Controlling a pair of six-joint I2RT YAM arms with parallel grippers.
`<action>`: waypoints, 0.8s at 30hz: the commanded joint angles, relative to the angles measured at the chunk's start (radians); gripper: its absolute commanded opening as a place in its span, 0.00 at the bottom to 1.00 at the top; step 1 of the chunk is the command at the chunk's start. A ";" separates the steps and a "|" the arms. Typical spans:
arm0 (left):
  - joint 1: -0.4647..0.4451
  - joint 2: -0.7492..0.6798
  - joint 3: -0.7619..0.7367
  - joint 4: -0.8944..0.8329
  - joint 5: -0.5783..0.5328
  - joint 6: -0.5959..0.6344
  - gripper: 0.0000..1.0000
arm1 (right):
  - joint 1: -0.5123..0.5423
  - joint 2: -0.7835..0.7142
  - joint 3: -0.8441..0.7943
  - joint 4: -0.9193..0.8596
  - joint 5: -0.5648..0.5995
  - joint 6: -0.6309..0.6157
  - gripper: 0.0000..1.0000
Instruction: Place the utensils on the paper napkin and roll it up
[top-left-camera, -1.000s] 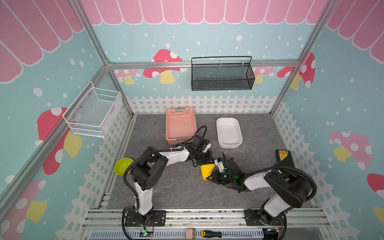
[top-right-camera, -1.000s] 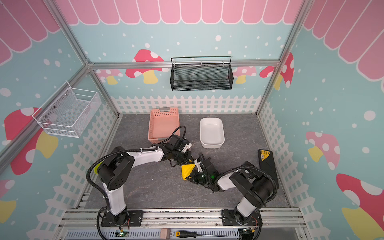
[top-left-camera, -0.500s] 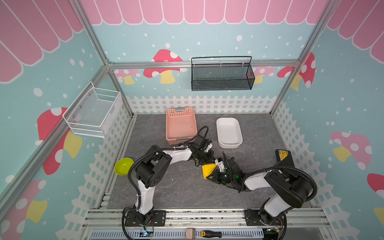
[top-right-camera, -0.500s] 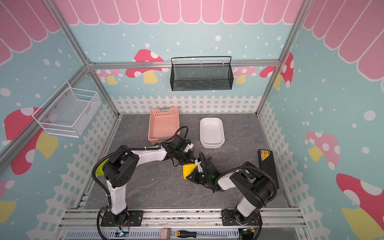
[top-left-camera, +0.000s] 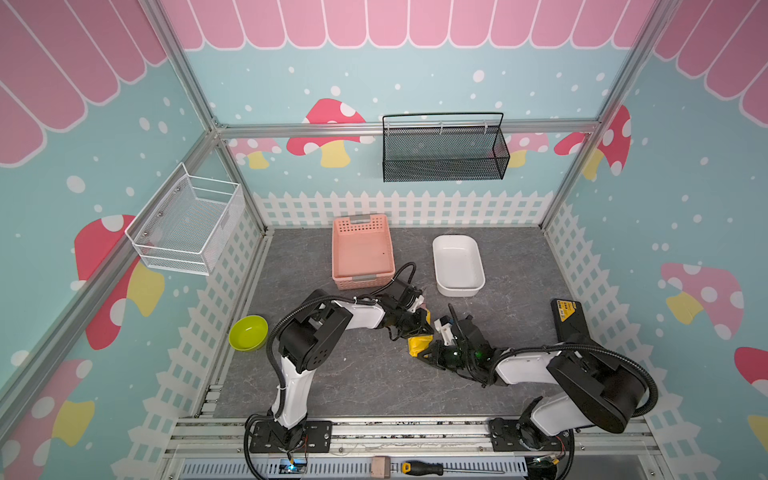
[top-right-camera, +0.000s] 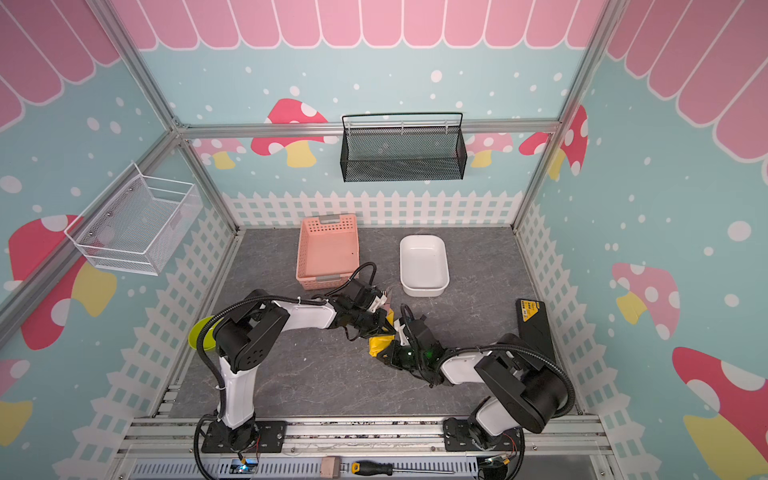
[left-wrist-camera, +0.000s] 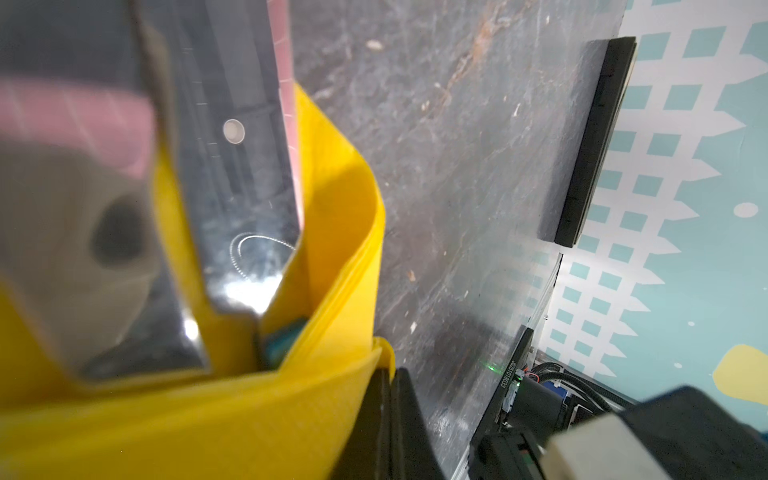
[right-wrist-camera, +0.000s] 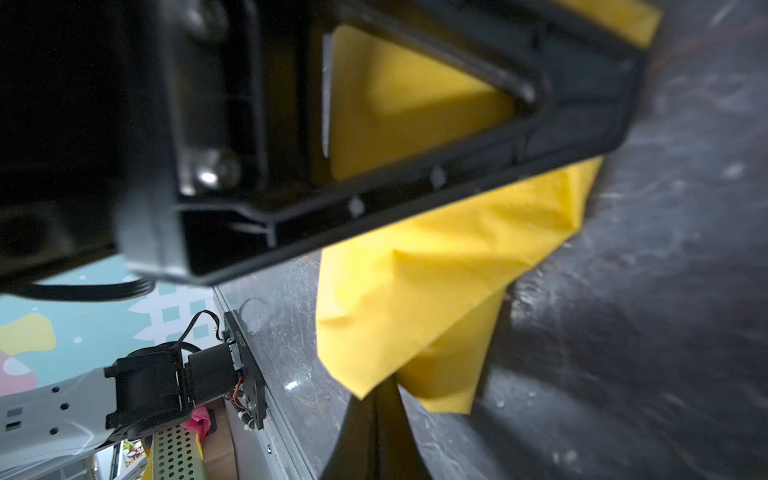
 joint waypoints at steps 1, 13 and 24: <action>-0.007 0.011 -0.022 0.024 -0.018 -0.002 0.00 | -0.005 -0.069 -0.006 -0.111 0.048 -0.024 0.00; -0.007 0.019 -0.019 0.036 -0.018 -0.007 0.00 | -0.072 -0.095 -0.021 -0.005 -0.039 0.047 0.28; -0.006 0.021 -0.010 0.040 -0.026 -0.013 0.00 | -0.077 0.042 -0.029 0.173 -0.081 0.111 0.30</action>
